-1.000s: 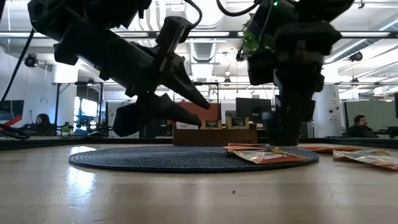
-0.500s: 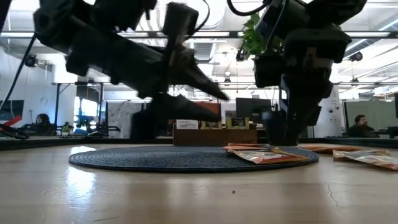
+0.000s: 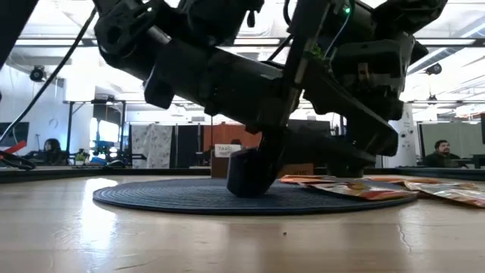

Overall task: Pick & Place Tea
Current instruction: Put the orange tea bag into the middle section of the brown wooden organizer

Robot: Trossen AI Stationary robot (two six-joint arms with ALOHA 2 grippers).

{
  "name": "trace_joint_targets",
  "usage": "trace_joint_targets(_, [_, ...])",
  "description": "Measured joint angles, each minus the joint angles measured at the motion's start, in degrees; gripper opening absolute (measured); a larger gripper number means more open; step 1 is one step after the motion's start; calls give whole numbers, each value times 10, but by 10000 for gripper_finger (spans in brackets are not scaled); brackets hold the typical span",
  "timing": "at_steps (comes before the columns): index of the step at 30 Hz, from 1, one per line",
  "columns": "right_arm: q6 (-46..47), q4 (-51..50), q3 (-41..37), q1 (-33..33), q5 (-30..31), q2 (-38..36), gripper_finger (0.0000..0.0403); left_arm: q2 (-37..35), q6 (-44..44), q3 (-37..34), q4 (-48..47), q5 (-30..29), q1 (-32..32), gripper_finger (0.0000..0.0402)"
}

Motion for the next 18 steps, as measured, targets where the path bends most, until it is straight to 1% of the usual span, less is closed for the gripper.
trace_joint_targets(2, [5,-13,-1,0,0,0,93,-1,3,9,-37,-3,0,126])
trace_joint_targets(5, [6,-18,-5,0,2,0,93,-7,18,25,-137,-24,-1,126])
trace_joint_targets(7, [8,-18,-5,0,10,-4,93,-11,21,38,-218,-39,-1,126])
trace_joint_targets(9, [9,-16,-5,0,16,-8,93,-13,15,51,-269,-46,-1,126])
trace_joint_targets(14, [9,-10,-5,0,17,-14,93,-26,25,57,-285,-60,-2,126])
trace_joint_targets(18, [5,-8,-4,0,17,-18,93,-55,28,58,-313,-84,-2,126])
